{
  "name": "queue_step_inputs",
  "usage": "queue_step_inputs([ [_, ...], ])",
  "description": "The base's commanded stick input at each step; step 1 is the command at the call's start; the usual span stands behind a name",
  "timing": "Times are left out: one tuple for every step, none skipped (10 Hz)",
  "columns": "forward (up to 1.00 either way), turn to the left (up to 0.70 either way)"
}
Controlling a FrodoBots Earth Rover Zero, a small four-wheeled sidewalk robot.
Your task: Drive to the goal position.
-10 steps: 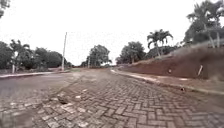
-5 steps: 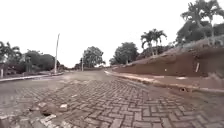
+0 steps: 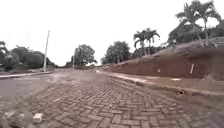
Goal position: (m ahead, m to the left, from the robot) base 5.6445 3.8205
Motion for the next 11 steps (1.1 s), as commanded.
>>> queue_step_inputs([
  [1.0, 0.0],
  [1.0, 0.0],
  [1.0, 0.0],
  [1.0, 0.0],
  [1.0, 0.0],
  [1.0, 0.0],
  [1.0, 0.0],
  [1.0, 0.0],
  [1.0, 0.0],
  [1.0, 0.0],
  [1.0, 0.0],
])
